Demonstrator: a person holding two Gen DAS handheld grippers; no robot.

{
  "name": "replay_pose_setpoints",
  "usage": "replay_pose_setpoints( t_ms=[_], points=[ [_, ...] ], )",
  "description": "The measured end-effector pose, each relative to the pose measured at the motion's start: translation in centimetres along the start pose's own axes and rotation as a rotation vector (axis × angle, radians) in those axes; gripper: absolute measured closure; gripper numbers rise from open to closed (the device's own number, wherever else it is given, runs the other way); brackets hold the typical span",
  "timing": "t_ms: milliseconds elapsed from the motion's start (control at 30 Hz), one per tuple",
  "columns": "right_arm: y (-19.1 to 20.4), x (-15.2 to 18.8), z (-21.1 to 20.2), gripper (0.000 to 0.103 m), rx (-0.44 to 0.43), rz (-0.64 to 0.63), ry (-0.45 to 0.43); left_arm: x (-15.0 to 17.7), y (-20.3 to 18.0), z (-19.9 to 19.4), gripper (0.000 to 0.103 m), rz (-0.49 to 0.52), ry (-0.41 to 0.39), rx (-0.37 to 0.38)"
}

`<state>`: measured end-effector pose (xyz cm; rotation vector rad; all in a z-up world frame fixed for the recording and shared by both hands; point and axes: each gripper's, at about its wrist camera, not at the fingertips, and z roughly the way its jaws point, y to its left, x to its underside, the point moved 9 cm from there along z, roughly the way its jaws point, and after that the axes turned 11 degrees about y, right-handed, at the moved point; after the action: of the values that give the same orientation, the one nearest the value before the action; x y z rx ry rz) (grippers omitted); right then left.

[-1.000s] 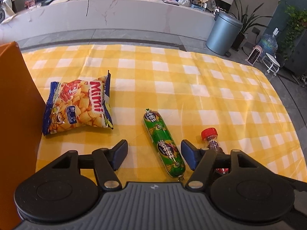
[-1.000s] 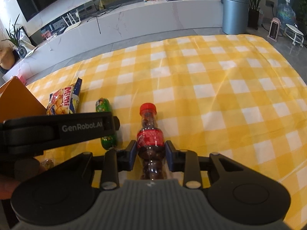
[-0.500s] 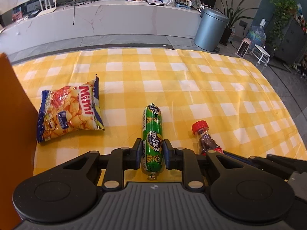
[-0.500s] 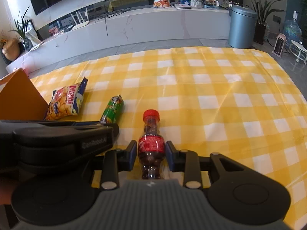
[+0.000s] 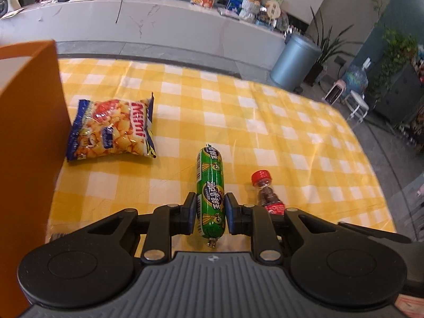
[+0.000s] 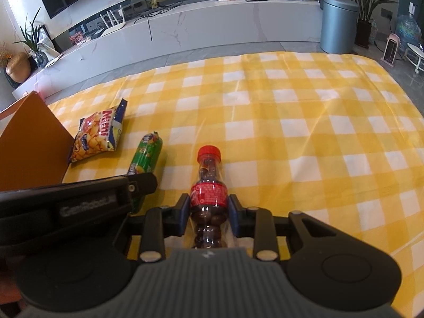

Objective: Organize snacks
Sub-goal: 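Carry the green tube and cola bottle over the box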

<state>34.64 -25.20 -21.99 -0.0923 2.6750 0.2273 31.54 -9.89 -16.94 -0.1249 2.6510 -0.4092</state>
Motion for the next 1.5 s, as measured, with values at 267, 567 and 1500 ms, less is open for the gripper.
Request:
replay_pose_setpoints(
  t_ms=[267,567,1500],
  points=[
    [1.6,-0.1,-3.0,0.074,-0.057,-0.037,-0.061,0.0,-0.5,-6.4,0.078,-0.009,-0.091,0.05],
    [6.1,0.9,-8.4,0.074,-0.16,-0.122,-0.171,0.8,2.9,-12.3,0.078,-0.018,-0.141,0.005],
    [26.5,0.4,-11.3,0.074,-0.24,-0.425,-0.151,0.1,19.4,-14.2,0.078,-0.143,-0.091,-0.181]
  ],
)
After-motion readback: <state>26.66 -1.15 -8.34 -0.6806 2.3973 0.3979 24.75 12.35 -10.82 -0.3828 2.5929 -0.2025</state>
